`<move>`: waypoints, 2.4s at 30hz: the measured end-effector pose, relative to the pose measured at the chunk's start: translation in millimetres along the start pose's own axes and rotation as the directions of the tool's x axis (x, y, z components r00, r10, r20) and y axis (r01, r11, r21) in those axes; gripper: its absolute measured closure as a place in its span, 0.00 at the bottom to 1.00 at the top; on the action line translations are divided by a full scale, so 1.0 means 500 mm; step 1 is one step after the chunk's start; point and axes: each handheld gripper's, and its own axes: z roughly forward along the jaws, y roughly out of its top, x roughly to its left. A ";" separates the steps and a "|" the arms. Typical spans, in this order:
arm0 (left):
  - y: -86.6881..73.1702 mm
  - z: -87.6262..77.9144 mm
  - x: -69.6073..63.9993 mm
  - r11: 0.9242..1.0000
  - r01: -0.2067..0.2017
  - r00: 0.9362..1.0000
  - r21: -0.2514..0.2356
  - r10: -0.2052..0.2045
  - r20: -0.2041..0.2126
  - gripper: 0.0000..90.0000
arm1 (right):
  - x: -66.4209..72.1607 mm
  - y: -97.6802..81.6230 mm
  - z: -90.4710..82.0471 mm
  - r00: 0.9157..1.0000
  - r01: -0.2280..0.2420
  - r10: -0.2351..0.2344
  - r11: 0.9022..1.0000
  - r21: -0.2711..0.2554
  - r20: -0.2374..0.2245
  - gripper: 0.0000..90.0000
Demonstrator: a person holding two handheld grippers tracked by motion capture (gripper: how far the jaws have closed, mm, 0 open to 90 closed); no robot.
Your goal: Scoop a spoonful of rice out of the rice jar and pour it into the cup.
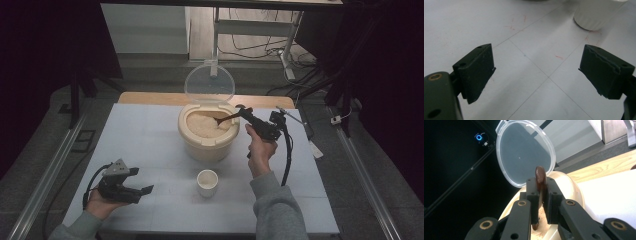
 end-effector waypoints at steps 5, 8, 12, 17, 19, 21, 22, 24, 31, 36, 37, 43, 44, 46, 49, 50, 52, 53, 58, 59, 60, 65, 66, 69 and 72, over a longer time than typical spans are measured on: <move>0.000 0.001 0.001 1.000 0.001 1.000 0.001 -0.001 0.001 0.13 | -0.005 0.002 -0.003 1.000 -0.024 0.024 1.000 -0.020 -0.006 0.92; 0.000 0.001 0.000 1.000 -0.002 1.000 0.002 0.002 0.002 0.13 | -0.004 0.004 -0.006 1.000 -0.024 0.023 1.000 -0.020 -0.011 0.92; 0.000 0.000 0.000 1.000 0.000 1.000 -0.001 0.000 0.001 0.13 | -0.003 0.007 -0.010 0.999 -0.036 0.035 0.999 -0.032 -0.020 0.92; 0.000 0.000 0.001 1.000 -0.001 1.000 0.001 0.001 0.001 0.13 | -0.005 0.010 -0.014 0.998 -0.051 0.050 0.998 -0.040 -0.031 0.92; 0.000 0.000 0.001 1.000 0.000 1.000 0.001 0.000 0.001 0.13 | -0.005 0.011 -0.015 0.998 -0.054 0.053 0.997 -0.049 -0.033 0.92; 0.000 -0.001 0.001 1.000 0.001 1.000 0.000 -0.001 0.001 0.13 | -0.006 0.013 -0.018 0.998 -0.060 0.058 0.997 -0.043 -0.039 0.92; 0.000 -0.001 0.001 1.000 0.001 1.000 0.000 -0.001 0.001 0.13 | -0.006 0.013 -0.019 0.997 -0.067 0.065 0.997 -0.047 -0.038 0.92; 0.000 -0.001 0.001 1.000 0.000 1.000 0.000 0.000 0.001 0.13 | -0.006 0.015 -0.021 0.996 -0.082 0.080 0.995 -0.052 -0.041 0.92; 0.000 -0.001 0.001 1.000 -0.002 1.000 0.001 0.002 0.000 0.14 | -0.004 0.025 -0.033 0.994 -0.099 0.096 0.993 -0.057 -0.056 0.92; 0.000 0.000 0.000 1.000 -0.005 1.000 0.001 0.005 -0.002 0.14 | -0.005 0.026 -0.033 0.990 -0.125 0.122 0.991 -0.049 -0.065 0.92; 0.000 -0.001 0.000 1.000 -0.007 1.000 0.002 0.007 -0.002 0.14 | -0.006 0.027 -0.033 0.989 -0.137 0.134 0.989 -0.047 -0.062 0.92; 0.000 -0.002 0.000 1.000 -0.005 1.000 0.000 0.005 -0.002 0.14 | -0.004 0.030 -0.037 0.985 -0.157 0.153 0.987 -0.043 -0.084 0.92; 0.000 -0.002 0.000 1.000 -0.006 1.000 0.000 0.006 -0.002 0.14 | -0.003 0.030 -0.038 0.984 -0.161 0.157 0.986 -0.041 -0.086 0.92; 0.000 -0.002 0.000 1.000 -0.007 1.000 0.001 0.007 -0.002 0.14 | -0.002 0.032 -0.040 0.983 -0.163 0.159 0.986 -0.042 -0.090 0.92; 0.000 -0.002 0.000 1.000 -0.007 1.000 0.000 0.007 -0.003 0.14 | 0.000 0.034 -0.042 0.981 -0.174 0.169 0.984 -0.042 -0.097 0.92; 0.000 -0.003 0.000 1.000 -0.007 1.000 0.000 0.007 -0.004 0.14 | 0.000 0.035 -0.043 0.981 -0.174 0.169 0.984 -0.039 -0.098 0.92; 0.000 -0.003 0.000 1.000 -0.006 1.000 -0.001 0.006 -0.003 0.14 | 0.000 0.035 -0.044 0.981 -0.176 0.173 0.984 -0.032 -0.093 0.92; 0.000 -0.003 0.000 1.000 -0.007 1.000 -0.001 0.007 -0.003 0.14 | -0.001 0.035 -0.045 0.981 -0.176 0.173 0.984 -0.027 -0.092 0.92; 0.000 -0.003 -0.001 1.000 -0.007 1.000 -0.001 0.007 -0.004 0.14 | -0.001 0.035 -0.047 0.981 -0.179 0.178 0.984 -0.017 -0.074 0.92; 0.000 -0.003 -0.001 1.000 -0.008 1.000 0.000 0.008 -0.004 0.14 | -0.002 0.035 -0.048 0.982 -0.177 0.175 0.984 -0.018 -0.074 0.92; 0.000 -0.003 -0.001 1.000 -0.008 1.000 0.000 0.008 -0.004 0.14 | -0.003 0.035 -0.049 0.982 -0.176 0.175 0.984 -0.014 -0.075 0.92; 0.001 -0.004 0.000 1.000 -0.006 1.000 -0.003 0.006 -0.005 0.14 | -0.001 0.038 -0.054 0.979 -0.188 0.185 0.982 -0.019 -0.090 0.92; 0.001 -0.005 0.000 1.000 -0.006 1.000 -0.003 0.006 -0.005 0.14 | 0.000 0.038 -0.056 0.978 -0.190 0.187 0.982 -0.020 -0.095 0.92; 0.001 -0.004 0.000 1.000 -0.005 1.000 -0.002 0.005 -0.005 0.14 | 0.006 0.041 -0.066 0.975 -0.198 0.195 0.980 -0.016 -0.108 0.92; 0.001 -0.003 -0.001 1.000 -0.005 1.000 0.000 0.005 -0.004 0.14 | 0.012 0.040 -0.077 0.972 -0.205 0.203 0.979 -0.006 -0.120 0.92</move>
